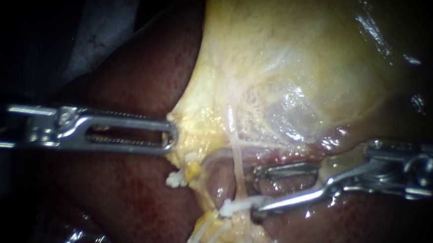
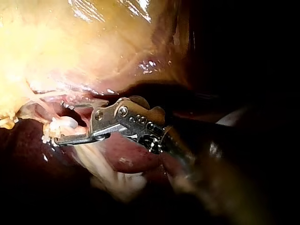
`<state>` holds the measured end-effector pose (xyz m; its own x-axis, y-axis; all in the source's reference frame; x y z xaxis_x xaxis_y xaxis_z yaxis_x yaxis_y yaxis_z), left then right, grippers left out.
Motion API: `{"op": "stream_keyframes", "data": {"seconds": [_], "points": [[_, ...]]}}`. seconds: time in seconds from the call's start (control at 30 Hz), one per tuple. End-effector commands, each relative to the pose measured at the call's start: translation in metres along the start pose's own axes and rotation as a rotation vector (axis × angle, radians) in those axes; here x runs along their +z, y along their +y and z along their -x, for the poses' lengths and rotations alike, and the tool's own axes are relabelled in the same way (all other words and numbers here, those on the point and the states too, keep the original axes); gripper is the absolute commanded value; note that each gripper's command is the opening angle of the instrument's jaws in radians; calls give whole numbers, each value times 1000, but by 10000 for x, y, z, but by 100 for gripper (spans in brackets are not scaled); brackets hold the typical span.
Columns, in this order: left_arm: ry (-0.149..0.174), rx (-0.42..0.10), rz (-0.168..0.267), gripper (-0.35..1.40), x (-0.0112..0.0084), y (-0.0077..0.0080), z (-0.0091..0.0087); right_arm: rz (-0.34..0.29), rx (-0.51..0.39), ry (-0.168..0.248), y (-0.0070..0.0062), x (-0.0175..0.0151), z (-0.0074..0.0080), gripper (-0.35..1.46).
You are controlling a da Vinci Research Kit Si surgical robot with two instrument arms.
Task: Going back first clip right tube
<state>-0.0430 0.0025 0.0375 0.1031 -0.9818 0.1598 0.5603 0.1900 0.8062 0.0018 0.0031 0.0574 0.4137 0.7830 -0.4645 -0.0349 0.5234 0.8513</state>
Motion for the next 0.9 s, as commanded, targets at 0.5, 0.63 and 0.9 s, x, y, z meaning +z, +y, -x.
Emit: {"op": "stream_keyframes", "data": {"seconds": [0.5, 0.63, 0.9], "points": [[-4, 3, 4, -35, 6, 2, -5, 56, -133, 39, -19, -47, -46, 60], [-4, 4, 5, -35, 9, 3, -5, 55, -145, 38, -23, -50, -46, 60], [-7, 6, 7, -35, 18, 5, -9, 55, -160, 38, -23, -53, -48, 60]]}}
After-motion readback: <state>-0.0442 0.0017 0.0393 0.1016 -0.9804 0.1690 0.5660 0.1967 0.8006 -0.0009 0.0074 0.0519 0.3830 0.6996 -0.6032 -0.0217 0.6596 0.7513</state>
